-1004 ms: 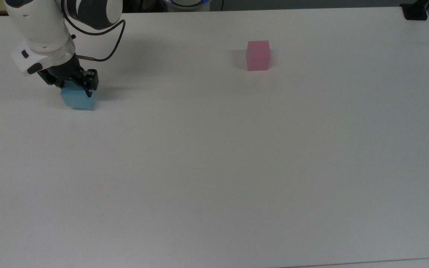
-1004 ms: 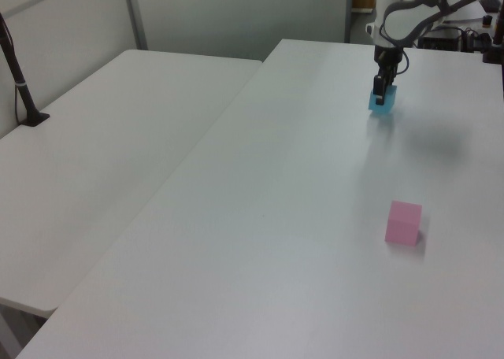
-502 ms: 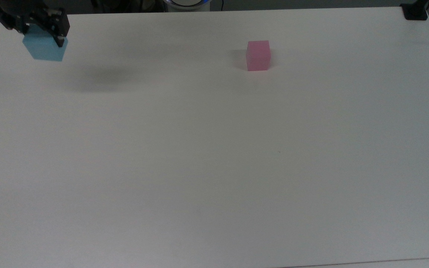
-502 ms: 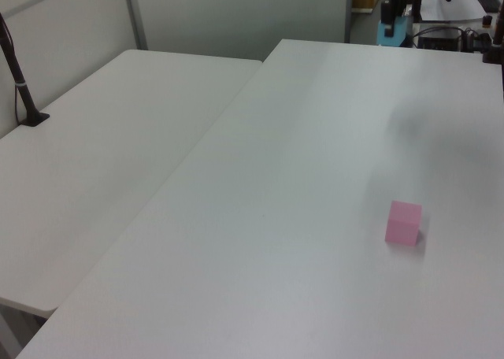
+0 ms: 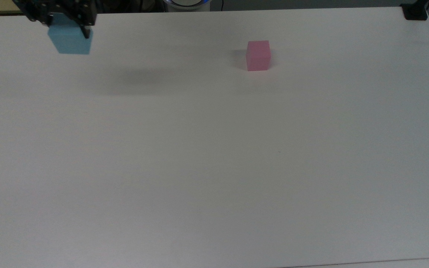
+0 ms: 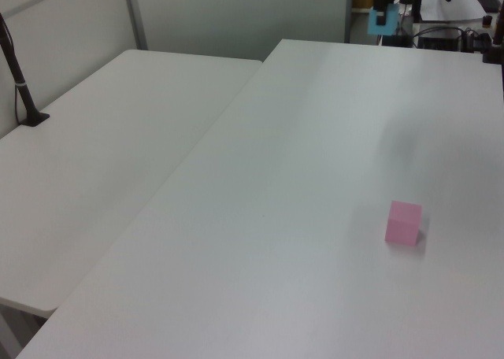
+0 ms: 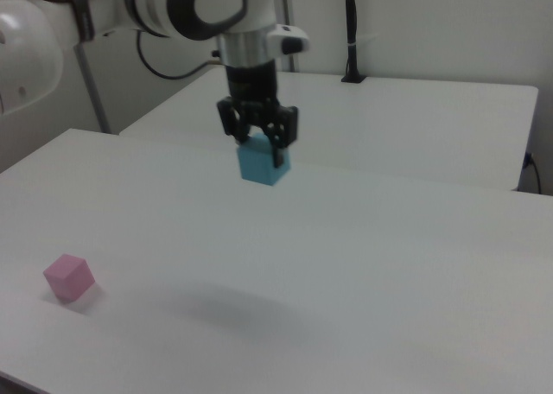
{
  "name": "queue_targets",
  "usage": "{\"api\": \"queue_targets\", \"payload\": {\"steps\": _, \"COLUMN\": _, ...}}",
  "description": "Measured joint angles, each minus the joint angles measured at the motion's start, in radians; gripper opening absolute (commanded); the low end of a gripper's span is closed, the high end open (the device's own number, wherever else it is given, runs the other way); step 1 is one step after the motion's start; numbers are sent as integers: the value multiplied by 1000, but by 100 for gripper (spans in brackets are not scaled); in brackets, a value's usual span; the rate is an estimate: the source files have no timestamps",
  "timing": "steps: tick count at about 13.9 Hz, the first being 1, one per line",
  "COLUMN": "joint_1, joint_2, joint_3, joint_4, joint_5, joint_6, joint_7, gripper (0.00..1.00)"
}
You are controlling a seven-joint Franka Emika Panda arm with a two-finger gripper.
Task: Put blue cube on pink cube
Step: 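Carry the held blue cube over the pink cube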
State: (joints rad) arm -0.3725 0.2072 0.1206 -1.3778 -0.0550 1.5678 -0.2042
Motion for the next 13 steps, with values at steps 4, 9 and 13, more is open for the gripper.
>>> {"api": "queue_targets", "payload": {"steps": 4, "joint_1": 8, "joint_2": -2, "joint_3": 202, "joint_4": -1, "joint_5": -2, "joint_6": 0, "joint_7": 179, "gripper": 31}}
{"api": "queue_targets", "payload": {"steps": 9, "joint_1": 166, "joint_2": -2, "joint_3": 329, "joint_4": -14, "joint_5": -56, "joint_6": 0, "joint_7": 412, "gripper": 31}}
{"api": "queue_targets", "payload": {"steps": 13, "joint_1": 295, "joint_2": -4, "joint_3": 322, "joint_4": -17, "joint_5": -58, "joint_6": 0, "joint_7": 500, "gripper": 31}}
